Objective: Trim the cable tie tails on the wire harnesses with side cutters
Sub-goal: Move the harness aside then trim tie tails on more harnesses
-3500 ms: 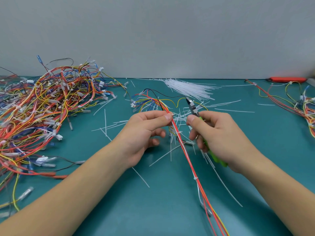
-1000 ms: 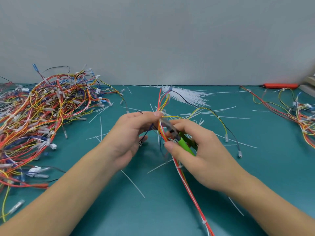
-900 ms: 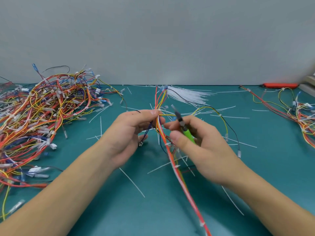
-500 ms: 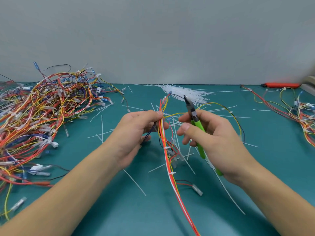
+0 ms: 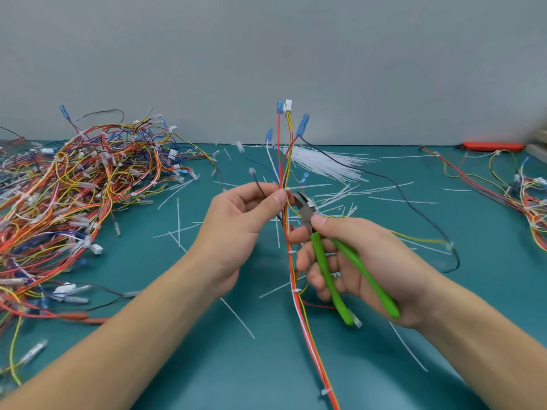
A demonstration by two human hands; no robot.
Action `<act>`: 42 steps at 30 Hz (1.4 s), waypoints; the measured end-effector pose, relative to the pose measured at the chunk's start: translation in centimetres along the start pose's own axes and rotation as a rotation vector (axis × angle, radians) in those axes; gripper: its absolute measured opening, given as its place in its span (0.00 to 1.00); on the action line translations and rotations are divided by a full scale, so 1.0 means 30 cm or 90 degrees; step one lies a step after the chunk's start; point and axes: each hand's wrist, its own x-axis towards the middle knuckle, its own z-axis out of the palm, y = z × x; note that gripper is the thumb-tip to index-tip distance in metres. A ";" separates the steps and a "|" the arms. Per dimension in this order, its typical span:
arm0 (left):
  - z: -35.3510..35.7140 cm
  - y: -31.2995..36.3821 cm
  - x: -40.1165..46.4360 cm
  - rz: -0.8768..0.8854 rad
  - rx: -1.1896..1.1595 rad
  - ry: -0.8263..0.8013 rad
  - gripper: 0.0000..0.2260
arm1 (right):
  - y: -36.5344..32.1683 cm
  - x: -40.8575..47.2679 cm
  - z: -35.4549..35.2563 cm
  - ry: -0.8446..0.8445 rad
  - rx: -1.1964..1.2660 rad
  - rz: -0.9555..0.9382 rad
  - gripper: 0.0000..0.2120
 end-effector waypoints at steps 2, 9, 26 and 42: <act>0.001 -0.005 0.000 0.000 -0.002 -0.003 0.05 | 0.001 0.004 0.000 0.001 0.002 -0.008 0.21; 0.004 -0.011 -0.001 -0.001 -0.010 0.002 0.02 | 0.009 0.006 0.001 0.001 0.004 -0.018 0.21; 0.012 -0.017 -0.004 -0.003 0.014 0.023 0.02 | 0.017 0.015 0.005 0.043 -0.028 -0.043 0.16; -0.006 0.007 0.004 0.022 0.186 0.027 0.11 | -0.008 0.010 -0.030 0.088 0.001 -0.069 0.12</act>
